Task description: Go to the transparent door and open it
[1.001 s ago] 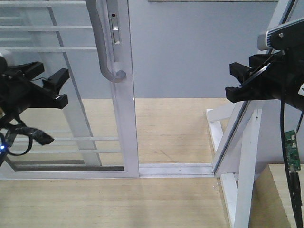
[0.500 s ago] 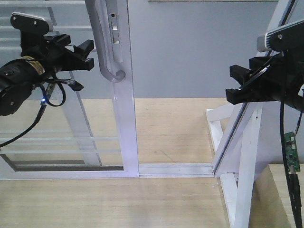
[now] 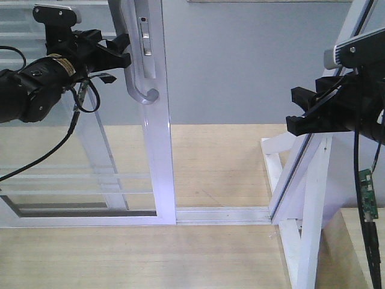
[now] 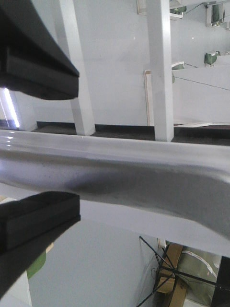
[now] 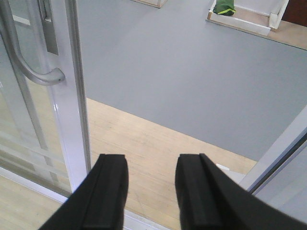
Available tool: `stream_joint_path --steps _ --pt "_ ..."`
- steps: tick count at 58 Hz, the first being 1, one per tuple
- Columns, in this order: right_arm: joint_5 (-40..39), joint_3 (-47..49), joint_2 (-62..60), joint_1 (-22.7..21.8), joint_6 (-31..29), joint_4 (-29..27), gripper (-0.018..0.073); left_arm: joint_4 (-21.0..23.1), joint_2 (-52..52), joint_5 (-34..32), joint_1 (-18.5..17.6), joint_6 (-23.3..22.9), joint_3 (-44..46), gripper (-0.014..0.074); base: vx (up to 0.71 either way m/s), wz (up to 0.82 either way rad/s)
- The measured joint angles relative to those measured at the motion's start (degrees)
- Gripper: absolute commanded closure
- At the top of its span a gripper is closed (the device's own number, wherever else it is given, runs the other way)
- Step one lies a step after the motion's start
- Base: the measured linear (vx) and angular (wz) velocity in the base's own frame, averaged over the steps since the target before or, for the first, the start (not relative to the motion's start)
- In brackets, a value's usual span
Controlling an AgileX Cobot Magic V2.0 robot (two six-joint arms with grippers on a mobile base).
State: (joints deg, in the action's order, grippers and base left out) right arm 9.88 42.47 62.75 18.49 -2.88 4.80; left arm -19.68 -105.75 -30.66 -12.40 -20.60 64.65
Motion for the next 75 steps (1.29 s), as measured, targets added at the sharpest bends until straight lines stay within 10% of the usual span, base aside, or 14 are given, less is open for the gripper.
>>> stream_joint_path --steps 46,75 --pt "1.6 0.0 0.0 0.0 0.0 0.0 0.0232 1.9 -3.3 0.7 -1.0 3.7 4.6 0.0185 0.0 0.0" --pt "2.6 0.0 0.0 0.0 0.0 0.0 0.0232 0.8 1.2 12.1 3.2 4.2 4.8 0.0185 0.0 0.0"
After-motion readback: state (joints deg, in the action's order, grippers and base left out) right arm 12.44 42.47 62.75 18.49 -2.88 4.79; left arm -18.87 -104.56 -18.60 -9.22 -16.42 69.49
